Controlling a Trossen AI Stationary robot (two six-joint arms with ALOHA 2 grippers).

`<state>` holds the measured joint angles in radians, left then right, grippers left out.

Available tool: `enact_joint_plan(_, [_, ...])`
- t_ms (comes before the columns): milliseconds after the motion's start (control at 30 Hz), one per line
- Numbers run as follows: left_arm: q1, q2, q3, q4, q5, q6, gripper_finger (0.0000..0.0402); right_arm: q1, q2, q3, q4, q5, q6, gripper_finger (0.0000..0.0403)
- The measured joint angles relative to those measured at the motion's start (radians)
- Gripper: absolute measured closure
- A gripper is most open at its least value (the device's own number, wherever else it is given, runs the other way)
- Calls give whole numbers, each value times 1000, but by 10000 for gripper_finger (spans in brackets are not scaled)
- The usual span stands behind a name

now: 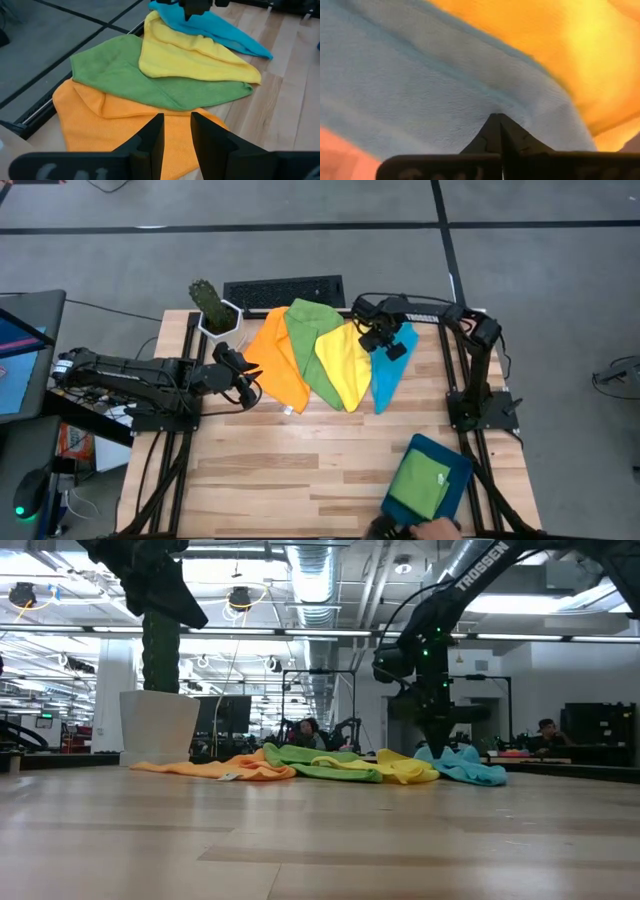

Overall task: Fold microfiber towels
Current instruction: Fold the blue microfiber towel

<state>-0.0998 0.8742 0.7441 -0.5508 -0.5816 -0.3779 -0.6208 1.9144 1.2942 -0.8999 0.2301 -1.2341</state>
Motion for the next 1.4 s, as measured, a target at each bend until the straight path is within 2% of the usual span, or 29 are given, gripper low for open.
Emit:
enact_joint_plan(100, [0,0,0,0,0,0,313,23,-16,0,-30,12,53,377])
enact_joint_plan(233, [0,0,0,1,40,-2,313,95,-18,0,-89,-2,127,324])
enact_joint_plan(433, [0,0,0,3,62,0,313,217,-18,0,-124,-22,75,245])
enact_joint_plan(600, [0,0,0,0,74,12,313,248,-11,-3,-118,-24,48,197])
enact_joint_plan(700, [0,0,0,0,80,28,313,238,-10,-33,-121,-54,46,191])
enact_joint_plan(933, [0,0,0,0,80,49,313,255,-9,-94,-136,-30,55,206])
enact_joint_plan(1167, [0,0,0,0,79,37,313,269,-9,-78,-108,0,43,222])
enact_joint_plan(1400, [0,0,0,2,79,33,313,299,-9,-66,-113,-15,30,218])
